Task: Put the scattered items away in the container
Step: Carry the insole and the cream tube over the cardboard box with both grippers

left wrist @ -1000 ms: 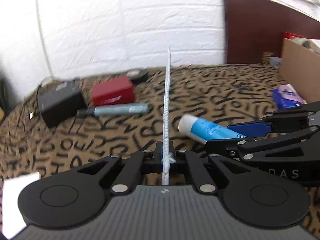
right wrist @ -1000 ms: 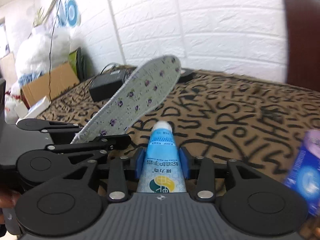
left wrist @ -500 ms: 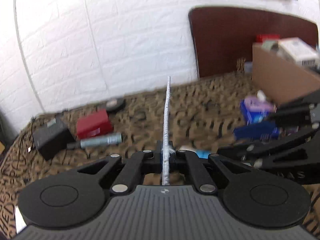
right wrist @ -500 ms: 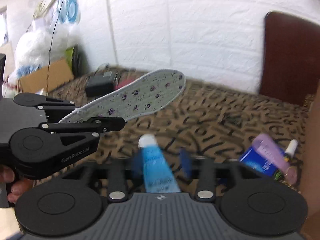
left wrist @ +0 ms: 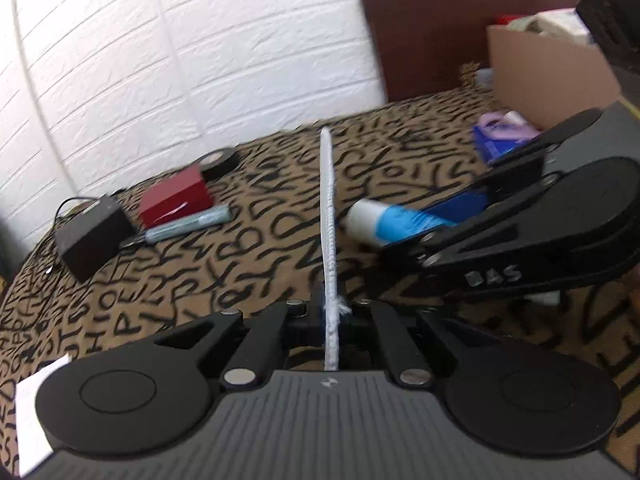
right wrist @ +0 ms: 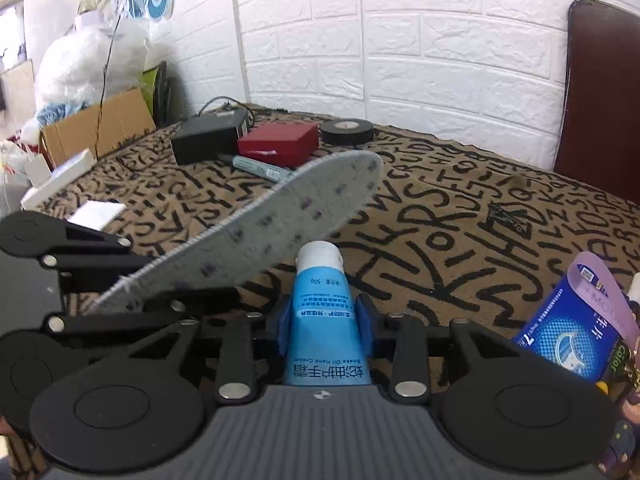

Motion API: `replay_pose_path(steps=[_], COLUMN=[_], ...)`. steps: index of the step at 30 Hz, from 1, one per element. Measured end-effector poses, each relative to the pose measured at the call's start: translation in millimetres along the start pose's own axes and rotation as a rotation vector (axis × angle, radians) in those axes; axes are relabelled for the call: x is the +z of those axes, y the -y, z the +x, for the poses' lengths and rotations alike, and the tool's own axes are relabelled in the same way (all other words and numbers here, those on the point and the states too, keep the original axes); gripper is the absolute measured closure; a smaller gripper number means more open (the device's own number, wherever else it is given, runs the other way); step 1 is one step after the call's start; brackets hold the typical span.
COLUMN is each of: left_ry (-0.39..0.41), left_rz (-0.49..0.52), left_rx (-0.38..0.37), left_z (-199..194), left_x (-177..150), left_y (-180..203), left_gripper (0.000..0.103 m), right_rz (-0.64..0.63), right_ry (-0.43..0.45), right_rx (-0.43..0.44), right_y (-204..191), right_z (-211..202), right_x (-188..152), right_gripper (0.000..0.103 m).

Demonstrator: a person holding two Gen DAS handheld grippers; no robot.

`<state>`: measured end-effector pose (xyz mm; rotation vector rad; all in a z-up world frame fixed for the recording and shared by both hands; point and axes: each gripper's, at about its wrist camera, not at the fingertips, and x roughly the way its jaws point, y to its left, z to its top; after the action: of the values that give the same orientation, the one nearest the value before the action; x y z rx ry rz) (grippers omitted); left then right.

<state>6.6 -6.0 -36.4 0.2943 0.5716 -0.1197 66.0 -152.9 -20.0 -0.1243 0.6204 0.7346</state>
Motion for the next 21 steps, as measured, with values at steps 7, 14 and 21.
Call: replay_pose_path(steps=[7, 14, 21], left_ry=[0.145, 0.283, 0.413], left_rz=[0.019, 0.096, 0.197], left_rx=[-0.022, -0.044, -0.112], left_z=[-31.5, -57.7, -62.3], left_x=[26.5, 73.6, 133.9], left_y=[4.8, 24.8, 68.9], left_gripper=[0.097, 0.096, 0.096], right_rz=[0.066, 0.076, 0.095], right_ry=[0.154, 0.256, 0.361], right_rx=[0.001, -0.040, -0.171], right_y=[5.7, 19.1, 57.9], right_z=[-46.2, -87.0, -147.0], right_x=[18.8, 44.8, 61.9], right_gripper=[0.070, 0.070, 0.070])
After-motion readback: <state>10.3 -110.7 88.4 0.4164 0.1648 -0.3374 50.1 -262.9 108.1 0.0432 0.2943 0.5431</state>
